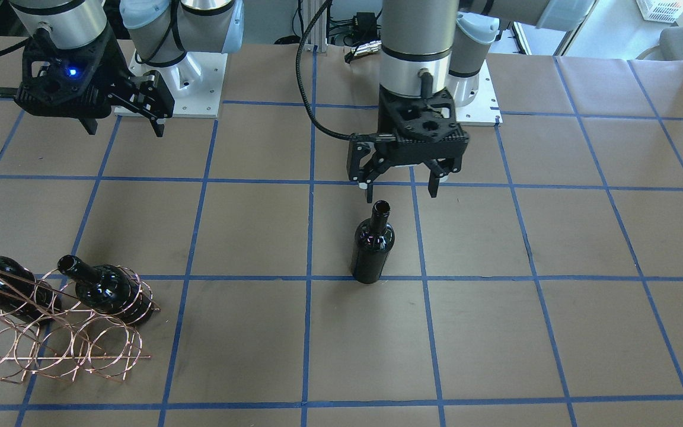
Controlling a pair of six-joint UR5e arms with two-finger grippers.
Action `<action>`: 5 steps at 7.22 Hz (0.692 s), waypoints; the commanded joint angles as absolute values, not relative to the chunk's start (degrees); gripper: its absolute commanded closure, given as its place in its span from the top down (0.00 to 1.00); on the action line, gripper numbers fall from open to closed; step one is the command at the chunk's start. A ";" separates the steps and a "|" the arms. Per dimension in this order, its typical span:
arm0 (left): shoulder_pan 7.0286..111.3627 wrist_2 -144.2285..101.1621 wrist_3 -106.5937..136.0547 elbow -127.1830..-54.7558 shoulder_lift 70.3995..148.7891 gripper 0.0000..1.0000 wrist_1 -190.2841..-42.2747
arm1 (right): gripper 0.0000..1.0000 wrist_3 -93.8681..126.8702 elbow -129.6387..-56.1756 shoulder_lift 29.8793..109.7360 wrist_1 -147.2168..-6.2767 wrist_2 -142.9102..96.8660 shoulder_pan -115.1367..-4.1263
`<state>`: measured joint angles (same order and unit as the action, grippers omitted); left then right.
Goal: Place wine into wine basket
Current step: 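Set the bottle upright on the table and open the left gripper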
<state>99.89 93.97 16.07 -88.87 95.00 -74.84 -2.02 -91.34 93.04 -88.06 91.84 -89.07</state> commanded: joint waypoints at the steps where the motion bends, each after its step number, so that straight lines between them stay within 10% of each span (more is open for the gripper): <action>1: 85.76 86.85 -1.21 -86.22 93.70 1.00 -83.31 | 1.00 -3.95 -90.88 92.38 -93.85 92.10 -89.73; 5: 82.54 90.26 -9.64 -86.92 90.18 1.00 -88.86 | 1.00 12.59 -80.29 82.66 -93.51 91.32 -102.24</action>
